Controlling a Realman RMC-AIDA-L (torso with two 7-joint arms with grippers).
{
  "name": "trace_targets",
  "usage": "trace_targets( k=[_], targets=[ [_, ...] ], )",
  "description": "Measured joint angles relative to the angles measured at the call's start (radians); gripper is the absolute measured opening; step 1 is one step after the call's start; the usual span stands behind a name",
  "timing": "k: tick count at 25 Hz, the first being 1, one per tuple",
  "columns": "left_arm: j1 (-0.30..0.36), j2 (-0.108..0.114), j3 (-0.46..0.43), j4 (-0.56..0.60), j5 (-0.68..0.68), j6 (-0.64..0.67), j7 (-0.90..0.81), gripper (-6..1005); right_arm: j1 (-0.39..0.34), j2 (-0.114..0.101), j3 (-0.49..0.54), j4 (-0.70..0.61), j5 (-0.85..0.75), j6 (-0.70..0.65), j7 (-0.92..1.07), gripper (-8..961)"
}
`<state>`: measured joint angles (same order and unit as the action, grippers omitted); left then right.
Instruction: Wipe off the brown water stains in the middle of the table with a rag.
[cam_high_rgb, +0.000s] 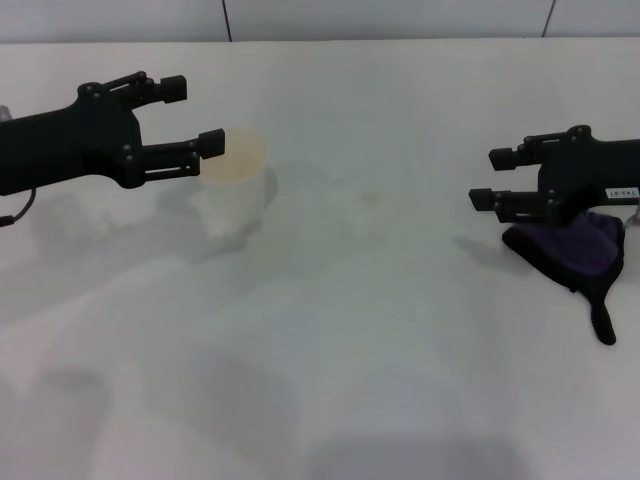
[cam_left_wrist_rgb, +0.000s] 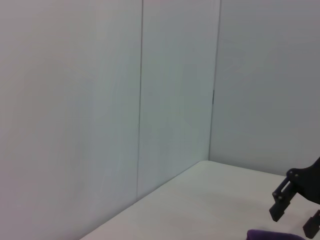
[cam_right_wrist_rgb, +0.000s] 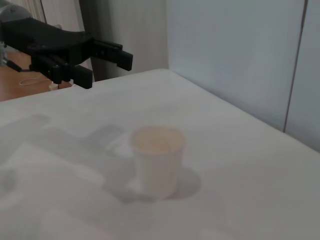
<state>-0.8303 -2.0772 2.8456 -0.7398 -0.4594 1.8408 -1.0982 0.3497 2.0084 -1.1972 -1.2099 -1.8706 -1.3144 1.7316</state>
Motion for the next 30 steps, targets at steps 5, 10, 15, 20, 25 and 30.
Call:
trace_targets(
  k=[5,10,15,20,25,30],
  targets=[
    [0.003,0.0,0.0,0.001,0.0,0.003,0.0,861,0.032,-0.001,0.003,0.026,-0.007,0.013,-0.006,560],
    [0.004,0.001,0.0,0.0,0.001,0.003,-0.005,861,0.072,-0.005,0.004,0.063,-0.036,0.005,0.014,559],
    [0.004,0.001,0.0,0.001,0.007,0.004,-0.006,861,0.093,-0.001,-0.003,0.057,-0.114,-0.013,0.059,559],
    [0.014,0.0,0.0,0.002,0.007,0.004,-0.002,861,0.09,-0.001,0.002,0.054,-0.113,-0.035,0.062,558],
    [0.017,0.0,0.0,0.002,0.007,0.004,0.0,861,0.082,-0.001,0.003,0.034,-0.113,-0.055,0.063,558],
    [0.022,0.0,0.0,0.003,0.006,0.003,0.001,861,0.079,-0.001,0.004,0.029,-0.113,-0.064,0.063,559]
  ],
)
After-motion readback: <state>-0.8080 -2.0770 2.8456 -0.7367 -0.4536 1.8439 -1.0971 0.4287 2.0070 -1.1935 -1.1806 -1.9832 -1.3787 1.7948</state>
